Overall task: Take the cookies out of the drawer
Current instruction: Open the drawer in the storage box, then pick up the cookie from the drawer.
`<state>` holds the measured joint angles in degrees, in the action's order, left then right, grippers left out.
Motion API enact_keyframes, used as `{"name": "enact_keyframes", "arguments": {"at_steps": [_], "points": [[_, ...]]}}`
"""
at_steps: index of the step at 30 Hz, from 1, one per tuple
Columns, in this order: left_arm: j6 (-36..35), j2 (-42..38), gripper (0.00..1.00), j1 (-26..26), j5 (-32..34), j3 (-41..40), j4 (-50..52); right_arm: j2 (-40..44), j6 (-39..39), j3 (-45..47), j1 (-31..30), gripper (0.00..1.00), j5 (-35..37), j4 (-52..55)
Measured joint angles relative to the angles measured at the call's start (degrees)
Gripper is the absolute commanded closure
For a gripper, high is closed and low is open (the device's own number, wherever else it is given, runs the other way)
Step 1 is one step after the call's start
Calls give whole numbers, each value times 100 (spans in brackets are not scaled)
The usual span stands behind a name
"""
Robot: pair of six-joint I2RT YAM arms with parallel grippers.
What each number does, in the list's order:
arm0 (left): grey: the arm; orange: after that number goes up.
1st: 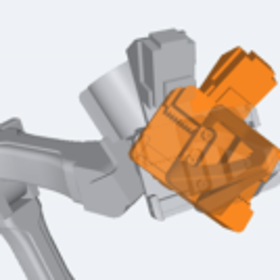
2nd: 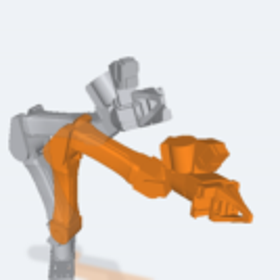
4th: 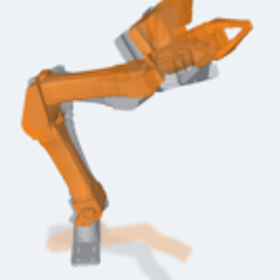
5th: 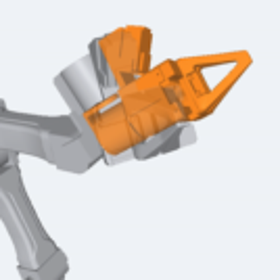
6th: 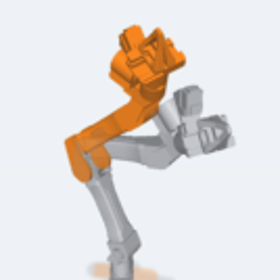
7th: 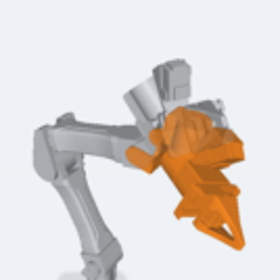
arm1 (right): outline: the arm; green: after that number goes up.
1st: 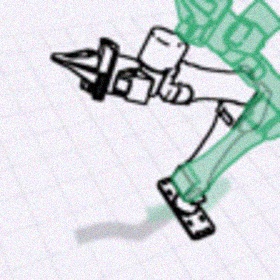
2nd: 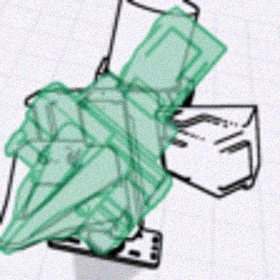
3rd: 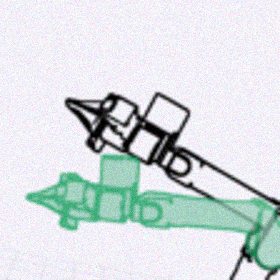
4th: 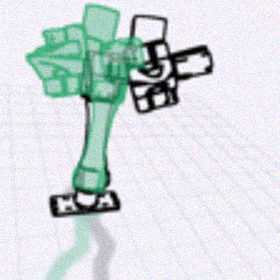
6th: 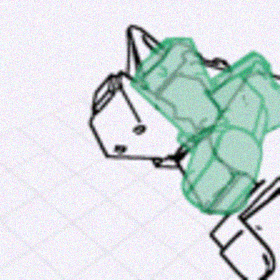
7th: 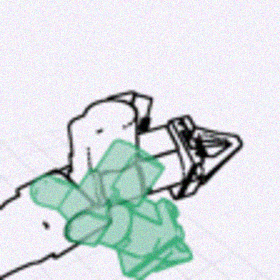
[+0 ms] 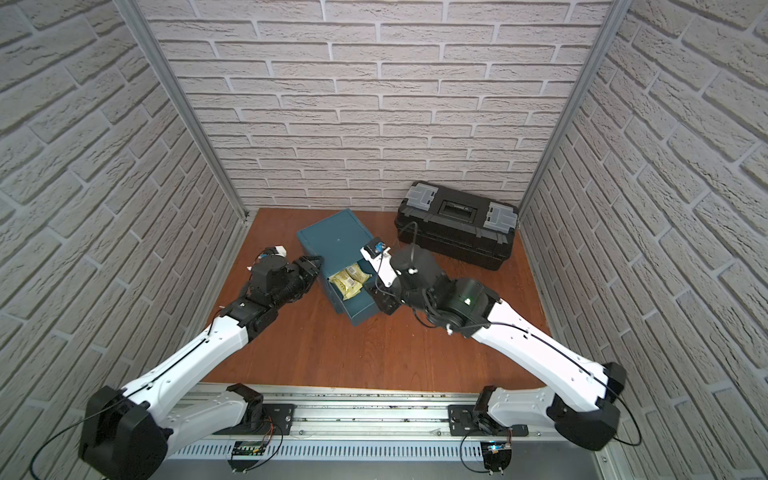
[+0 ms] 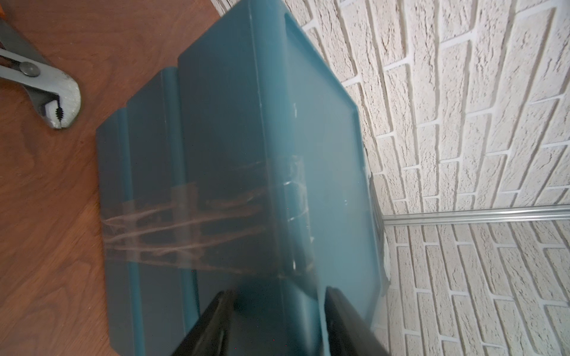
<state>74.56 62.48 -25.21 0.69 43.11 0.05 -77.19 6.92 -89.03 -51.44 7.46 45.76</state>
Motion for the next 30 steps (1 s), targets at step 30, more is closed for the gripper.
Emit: {"name": "enact_keyframes", "arguments": {"at_steps": [30], "points": [[-39, -26, 52, 0, -76, 175, 343, -3510, 323, -2863, 227, 41, -50, 1840]]}}
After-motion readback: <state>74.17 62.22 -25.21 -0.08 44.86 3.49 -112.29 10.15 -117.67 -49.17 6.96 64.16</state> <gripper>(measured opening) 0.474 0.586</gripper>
